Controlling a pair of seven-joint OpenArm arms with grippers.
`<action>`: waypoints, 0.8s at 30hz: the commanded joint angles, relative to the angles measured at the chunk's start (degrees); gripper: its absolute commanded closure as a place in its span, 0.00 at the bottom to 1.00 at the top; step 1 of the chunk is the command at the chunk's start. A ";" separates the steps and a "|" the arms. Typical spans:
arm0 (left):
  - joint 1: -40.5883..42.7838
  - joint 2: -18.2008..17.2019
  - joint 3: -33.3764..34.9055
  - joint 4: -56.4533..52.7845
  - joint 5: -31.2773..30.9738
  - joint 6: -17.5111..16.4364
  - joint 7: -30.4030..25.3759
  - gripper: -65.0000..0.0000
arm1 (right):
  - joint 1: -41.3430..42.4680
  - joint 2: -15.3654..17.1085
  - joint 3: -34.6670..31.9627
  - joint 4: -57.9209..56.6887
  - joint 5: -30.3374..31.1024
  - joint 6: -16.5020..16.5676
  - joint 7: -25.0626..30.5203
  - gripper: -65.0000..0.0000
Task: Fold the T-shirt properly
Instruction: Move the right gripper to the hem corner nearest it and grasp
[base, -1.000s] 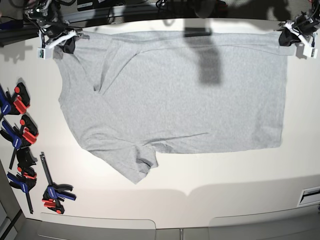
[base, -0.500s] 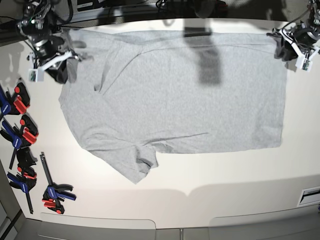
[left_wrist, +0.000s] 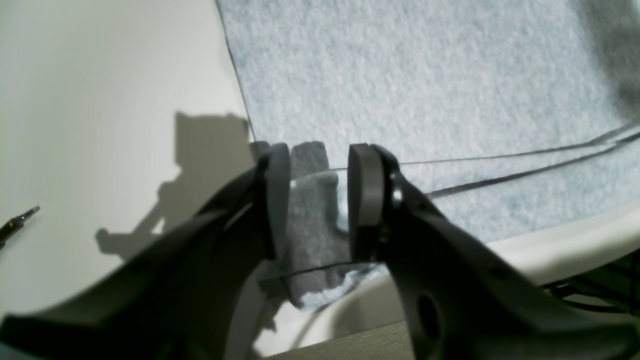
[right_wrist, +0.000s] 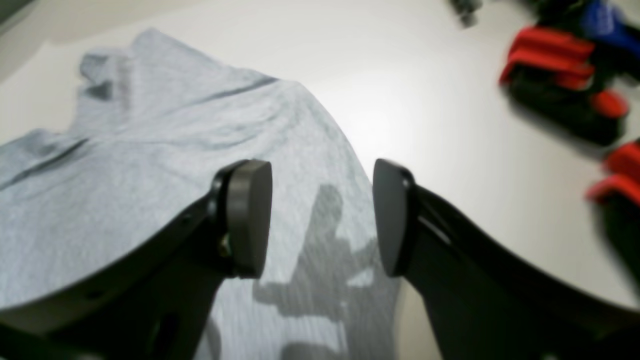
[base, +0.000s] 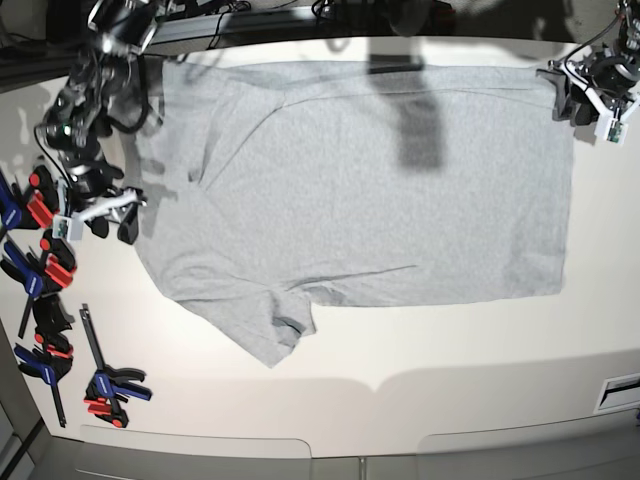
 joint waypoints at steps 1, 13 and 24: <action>0.17 -0.81 -0.46 0.94 -0.02 0.04 -1.16 0.72 | 3.56 2.08 -1.07 -2.21 0.48 0.02 1.77 0.52; 0.17 -0.79 -0.46 0.94 1.31 1.95 -1.16 0.72 | 34.56 9.92 -20.35 -47.28 -11.37 0.37 9.64 0.51; 0.17 -0.79 -0.46 0.94 1.27 1.95 -1.20 0.72 | 36.13 7.89 -21.94 -57.13 -16.17 -5.88 15.43 0.51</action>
